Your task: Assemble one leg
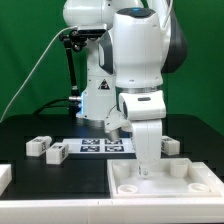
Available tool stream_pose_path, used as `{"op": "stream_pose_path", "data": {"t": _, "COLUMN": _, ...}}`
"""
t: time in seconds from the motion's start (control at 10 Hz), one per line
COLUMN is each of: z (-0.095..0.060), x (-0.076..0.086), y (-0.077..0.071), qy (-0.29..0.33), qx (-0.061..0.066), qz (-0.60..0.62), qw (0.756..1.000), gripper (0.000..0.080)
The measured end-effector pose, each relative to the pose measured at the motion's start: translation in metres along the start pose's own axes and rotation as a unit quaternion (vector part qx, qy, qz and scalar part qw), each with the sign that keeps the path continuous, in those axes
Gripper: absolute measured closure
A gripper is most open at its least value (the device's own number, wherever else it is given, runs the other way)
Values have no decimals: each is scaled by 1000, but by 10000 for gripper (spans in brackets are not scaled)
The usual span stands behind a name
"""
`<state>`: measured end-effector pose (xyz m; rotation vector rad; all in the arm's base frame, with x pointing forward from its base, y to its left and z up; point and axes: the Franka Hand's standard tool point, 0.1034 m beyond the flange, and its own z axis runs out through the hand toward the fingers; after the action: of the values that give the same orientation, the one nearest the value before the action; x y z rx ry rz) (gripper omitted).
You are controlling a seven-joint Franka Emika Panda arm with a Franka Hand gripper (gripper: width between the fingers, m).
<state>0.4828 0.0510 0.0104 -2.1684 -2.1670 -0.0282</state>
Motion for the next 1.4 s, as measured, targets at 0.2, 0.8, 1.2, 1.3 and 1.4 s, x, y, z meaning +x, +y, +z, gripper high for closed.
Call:
{"op": "stream_pose_path", "data": {"t": 0.2, "z": 0, "x": 0, "y": 0, "qy": 0, "qx": 0, "qz": 0, "qw": 1000, "gripper": 151}}
{"op": "stream_pose_path", "data": {"t": 0.8, "z": -57, "x": 13, "y": -10, "qy": -18, "qx": -27, "qz": 46, "qw": 998, "gripper": 151}}
{"op": "stream_pose_path", "data": {"t": 1.2, "z": -58, "x": 14, "y": -13, "qy": -17, "qx": -30, "qz": 85, "qw": 996, "gripper": 151}}
{"op": "stream_pose_path", "data": {"t": 1.3, "z": -58, "x": 14, "y": -13, "qy": -14, "qx": -31, "qz": 130, "qw": 991, "gripper": 151}}
{"op": "stream_pose_path", "data": {"t": 1.4, "z": -58, "x": 15, "y": -14, "qy": -11, "qx": -34, "qz": 183, "qw": 982, "gripper": 151}}
